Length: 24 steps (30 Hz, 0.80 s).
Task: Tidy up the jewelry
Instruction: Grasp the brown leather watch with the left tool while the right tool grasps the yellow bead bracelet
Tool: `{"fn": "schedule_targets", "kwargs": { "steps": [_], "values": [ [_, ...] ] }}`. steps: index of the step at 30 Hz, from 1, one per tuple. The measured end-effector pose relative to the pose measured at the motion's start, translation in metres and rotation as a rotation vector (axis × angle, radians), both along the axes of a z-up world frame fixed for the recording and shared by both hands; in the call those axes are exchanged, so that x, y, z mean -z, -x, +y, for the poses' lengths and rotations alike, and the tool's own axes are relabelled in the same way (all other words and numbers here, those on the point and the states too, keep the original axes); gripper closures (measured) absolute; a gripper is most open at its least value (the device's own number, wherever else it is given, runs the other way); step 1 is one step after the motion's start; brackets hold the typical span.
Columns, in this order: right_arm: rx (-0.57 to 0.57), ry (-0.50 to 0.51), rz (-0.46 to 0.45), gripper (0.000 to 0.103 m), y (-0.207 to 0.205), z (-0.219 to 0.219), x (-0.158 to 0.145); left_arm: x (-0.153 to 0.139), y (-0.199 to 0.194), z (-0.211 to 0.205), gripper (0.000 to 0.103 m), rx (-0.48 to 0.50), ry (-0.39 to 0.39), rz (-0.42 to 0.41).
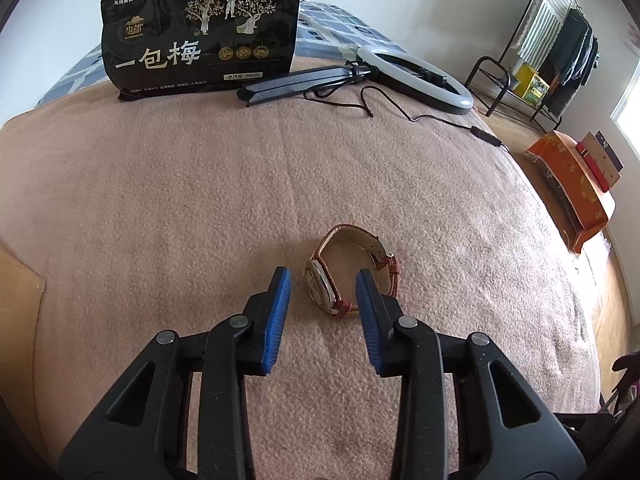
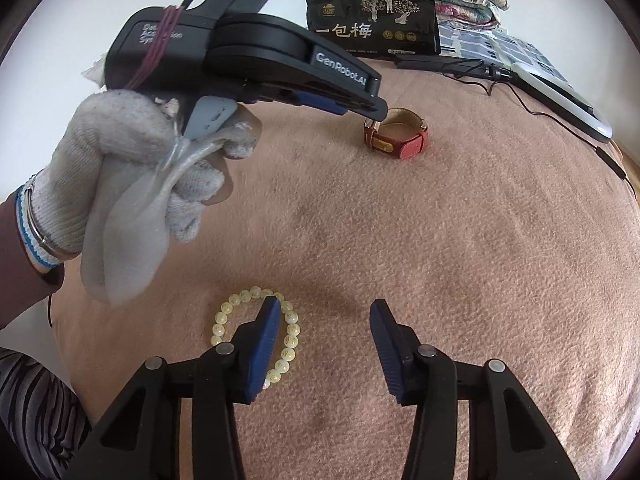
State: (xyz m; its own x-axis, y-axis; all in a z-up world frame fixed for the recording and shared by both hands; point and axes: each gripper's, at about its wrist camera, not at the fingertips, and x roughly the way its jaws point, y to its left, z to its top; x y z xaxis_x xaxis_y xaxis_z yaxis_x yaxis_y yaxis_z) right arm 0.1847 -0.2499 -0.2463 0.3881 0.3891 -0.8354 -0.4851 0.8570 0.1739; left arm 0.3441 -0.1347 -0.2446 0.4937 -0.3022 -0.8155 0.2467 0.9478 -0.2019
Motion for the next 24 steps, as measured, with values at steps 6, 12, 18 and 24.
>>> {"fn": "schedule_targets", "kwargs": {
  "steps": [6, 12, 18, 24],
  "values": [
    [-0.031, 0.012, 0.012, 0.065, 0.003, 0.008, 0.005, 0.013, -0.009, -0.009, 0.076, 0.016, -0.038, 0.021],
    [-0.070, 0.059, -0.006, 0.071, 0.009, 0.018, 0.007, 0.022, -0.013, -0.012, 0.082, 0.016, -0.054, 0.041],
    [-0.109, 0.124, -0.032, 0.077, 0.021, 0.030, 0.010, 0.024, -0.011, -0.013, 0.084, 0.023, -0.066, 0.035],
    [-0.117, 0.141, -0.031, 0.095, 0.027, 0.034, 0.009, 0.023, -0.010, -0.012, 0.094, 0.018, -0.066, 0.038]
  ]
}}
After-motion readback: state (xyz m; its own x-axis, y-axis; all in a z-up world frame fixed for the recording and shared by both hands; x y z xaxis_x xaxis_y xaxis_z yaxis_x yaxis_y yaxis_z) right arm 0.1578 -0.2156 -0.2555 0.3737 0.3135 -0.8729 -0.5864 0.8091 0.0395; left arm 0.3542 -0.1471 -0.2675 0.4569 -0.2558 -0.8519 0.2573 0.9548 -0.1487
